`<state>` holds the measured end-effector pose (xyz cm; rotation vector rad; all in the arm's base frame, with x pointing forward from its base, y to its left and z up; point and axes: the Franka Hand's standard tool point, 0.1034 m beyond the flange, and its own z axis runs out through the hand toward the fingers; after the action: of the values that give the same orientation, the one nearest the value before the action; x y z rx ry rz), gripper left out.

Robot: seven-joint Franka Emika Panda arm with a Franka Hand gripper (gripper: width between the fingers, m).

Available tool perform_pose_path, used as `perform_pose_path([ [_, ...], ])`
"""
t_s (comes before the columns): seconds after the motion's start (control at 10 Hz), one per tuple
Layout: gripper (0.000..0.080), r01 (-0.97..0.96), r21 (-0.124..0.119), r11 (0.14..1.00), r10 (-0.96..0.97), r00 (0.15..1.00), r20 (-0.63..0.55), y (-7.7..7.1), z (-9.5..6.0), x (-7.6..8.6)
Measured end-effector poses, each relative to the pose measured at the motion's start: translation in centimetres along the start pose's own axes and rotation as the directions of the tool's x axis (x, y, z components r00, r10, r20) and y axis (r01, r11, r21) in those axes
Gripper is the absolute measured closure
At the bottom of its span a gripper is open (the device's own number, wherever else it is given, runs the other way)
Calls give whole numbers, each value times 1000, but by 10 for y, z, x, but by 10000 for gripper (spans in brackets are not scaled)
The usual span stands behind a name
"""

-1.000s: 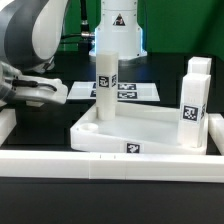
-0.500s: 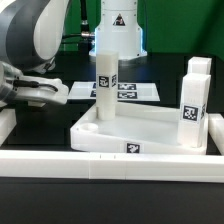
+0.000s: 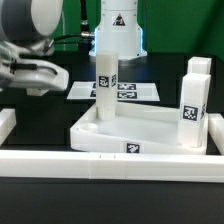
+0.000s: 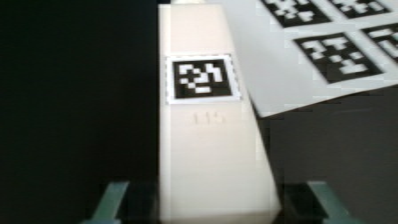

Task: Assemble desk

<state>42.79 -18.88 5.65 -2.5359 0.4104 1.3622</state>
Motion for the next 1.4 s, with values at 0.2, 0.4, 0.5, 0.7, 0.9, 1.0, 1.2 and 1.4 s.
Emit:
perform_pose_path([
  [0.2, 510, 4, -7, 1000, -4, 1000, -20, -14, -19, -13],
  [0.4, 509, 0, -12, 1000, 0, 999, -46, -9, -17, -7],
  [0.5, 509, 0, -12, 1000, 0, 999, -47, -9, -17, -7],
  [0.7, 509, 0, -26, 1000, -3, 993, -118, -13, -30, -3],
  [0.9, 509, -7, -16, 1000, 3, 971, -238, -31, -50, -15],
  [1.0, 509, -9, -11, 1000, 5, 966, -260, -36, -58, -23],
  [1.2, 509, 4, -37, 999, -19, 909, -417, -40, -73, -15],
  [1.4, 509, 3, -44, 999, -26, 845, -534, -40, -74, -14],
])
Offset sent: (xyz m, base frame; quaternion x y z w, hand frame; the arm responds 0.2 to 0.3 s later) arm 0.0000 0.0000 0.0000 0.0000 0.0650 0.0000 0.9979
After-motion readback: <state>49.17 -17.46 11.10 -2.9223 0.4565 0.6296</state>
